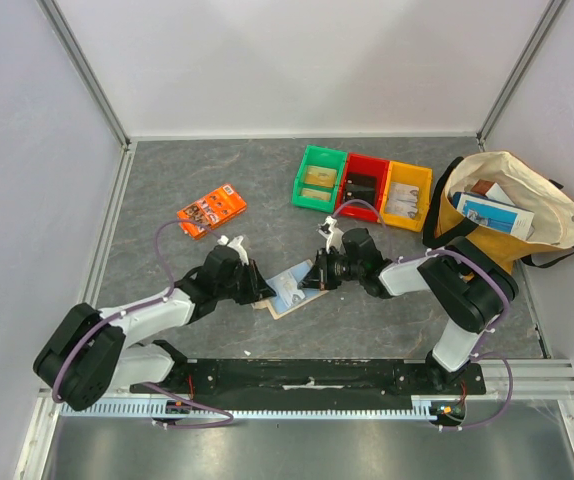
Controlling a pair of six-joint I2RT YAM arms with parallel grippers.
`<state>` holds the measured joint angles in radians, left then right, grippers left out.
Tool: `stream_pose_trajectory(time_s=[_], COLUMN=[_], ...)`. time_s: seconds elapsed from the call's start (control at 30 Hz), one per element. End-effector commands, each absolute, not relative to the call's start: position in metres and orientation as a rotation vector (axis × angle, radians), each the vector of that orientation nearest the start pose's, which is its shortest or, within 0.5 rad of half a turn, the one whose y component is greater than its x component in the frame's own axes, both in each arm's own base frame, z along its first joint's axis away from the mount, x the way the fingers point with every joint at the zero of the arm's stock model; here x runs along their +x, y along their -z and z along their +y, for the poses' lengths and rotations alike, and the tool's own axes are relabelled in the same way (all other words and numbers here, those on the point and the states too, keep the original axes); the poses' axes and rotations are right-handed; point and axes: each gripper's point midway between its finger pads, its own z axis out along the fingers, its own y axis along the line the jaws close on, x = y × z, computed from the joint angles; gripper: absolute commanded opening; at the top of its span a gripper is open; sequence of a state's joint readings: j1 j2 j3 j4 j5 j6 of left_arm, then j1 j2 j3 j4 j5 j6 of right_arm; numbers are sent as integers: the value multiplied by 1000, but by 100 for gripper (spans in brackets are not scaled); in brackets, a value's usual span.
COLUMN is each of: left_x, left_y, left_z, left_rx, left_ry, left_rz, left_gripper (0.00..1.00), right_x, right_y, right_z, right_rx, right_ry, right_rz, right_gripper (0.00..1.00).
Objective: Take the credit cards out of the card holder
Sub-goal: Remove the credit card from the card holder.
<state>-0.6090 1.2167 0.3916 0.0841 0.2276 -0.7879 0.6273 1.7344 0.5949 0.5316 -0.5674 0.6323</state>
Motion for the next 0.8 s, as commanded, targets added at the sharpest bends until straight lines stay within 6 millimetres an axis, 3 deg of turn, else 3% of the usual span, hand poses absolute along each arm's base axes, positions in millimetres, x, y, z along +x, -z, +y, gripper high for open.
stream_pose_trajectory(time_s=[0.0,0.07,0.23,0.53,0.77], left_x=[216,221,227,215,206], left_y=[-73,-75,-60,-27,-14], left_z=[-244,-249,-252,-243,-232], left_rx=[-49,-46,-50,-85,-85], left_ry=[1036,1040,1017,956,889], left_rz=[2390,2382,2429,2536,2580], left_gripper=[24,25,20,2,2], right_x=[233,232,232,234,239], right_y=[-38,-38,-38,-34,-32], right_z=[317,318,319,318,312], right_rx=[-381,-375,-377,-378,-385], right_ry=[-1351,-1367,-1372,-1344,-1285], right_rz=[2308,2309,2305,2323,2345], right_gripper=[0,0,0,0,0])
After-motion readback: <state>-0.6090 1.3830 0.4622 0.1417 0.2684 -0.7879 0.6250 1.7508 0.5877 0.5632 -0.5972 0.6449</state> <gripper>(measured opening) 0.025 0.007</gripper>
